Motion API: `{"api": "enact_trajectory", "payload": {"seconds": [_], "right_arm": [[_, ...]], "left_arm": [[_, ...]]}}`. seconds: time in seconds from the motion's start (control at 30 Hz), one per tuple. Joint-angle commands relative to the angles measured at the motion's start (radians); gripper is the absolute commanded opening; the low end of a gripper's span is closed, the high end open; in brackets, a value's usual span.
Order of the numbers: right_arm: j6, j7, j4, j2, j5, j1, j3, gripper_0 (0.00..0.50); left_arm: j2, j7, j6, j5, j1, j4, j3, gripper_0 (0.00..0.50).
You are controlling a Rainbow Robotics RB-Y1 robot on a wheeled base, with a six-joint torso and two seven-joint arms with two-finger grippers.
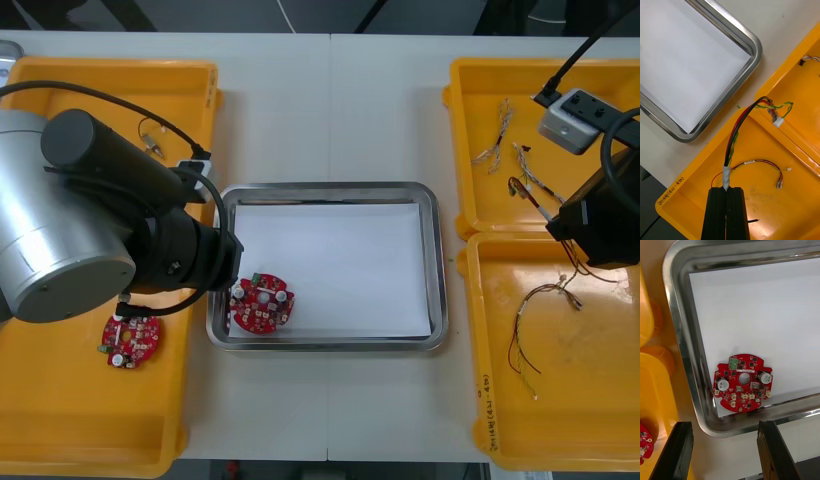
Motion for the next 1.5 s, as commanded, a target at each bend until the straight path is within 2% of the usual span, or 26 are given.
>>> {"api": "enact_trajectory", "payload": {"seconds": [0.03, 0.23, 0.33, 0.6, 0.9, 1.03, 1.17, 1.33, 1.5], "right_arm": [[0.003, 0.025, -0.008, -0.039, -0.026, -0.118, 0.100, 0.000], [0.003, 0.020, -0.008, -0.014, -0.030, -0.215, 0.232, 0.000], [0.003, 0.020, -0.008, 0.032, -0.006, -0.247, 0.279, 0.000], [0.003, 0.039, 0.003, 0.162, 0.152, -0.316, 0.450, 0.000], [0.003, 0.091, 0.076, 0.308, 0.315, -0.321, 0.591, 0.000], [0.003, 0.180, 0.138, 0.360, 0.375, -0.321, 0.638, 0.000], [0.003, 0.243, 0.202, 0.391, 0.396, -0.321, 0.654, 0.000], [0.003, 0.333, 0.260, 0.415, 0.465, -0.321, 0.696, 0.000], [-0.048, 0.345, 0.291, 0.418, 0.531, -0.321, 0.776, 0.000]], "left_arm": [[0.058, 0.047, 0.022, 0.062, -0.050, -0.029, 0.080, 0.500], [0.083, -0.025, 0.077, 0.129, -0.066, 0.010, 0.175, 0.500], [0.095, -0.078, 0.117, 0.157, -0.089, 0.048, 0.214, 0.500], [0.124, -0.217, 0.135, 0.211, -0.142, 0.188, 0.306, 0.500], [0.135, -0.395, 0.135, 0.195, -0.188, 0.370, 0.367, 0.500], [0.135, -0.470, 0.135, 0.166, -0.226, 0.459, 0.369, 0.500], [0.133, -0.532, 0.131, 0.143, -0.255, 0.534, 0.369, 0.500], [0.129, -0.627, 0.068, 0.108, -0.283, 0.646, 0.369, 0.500], [0.106, -0.708, 0.017, 0.059, -0.310, 0.737, 0.369, 0.500]]}}
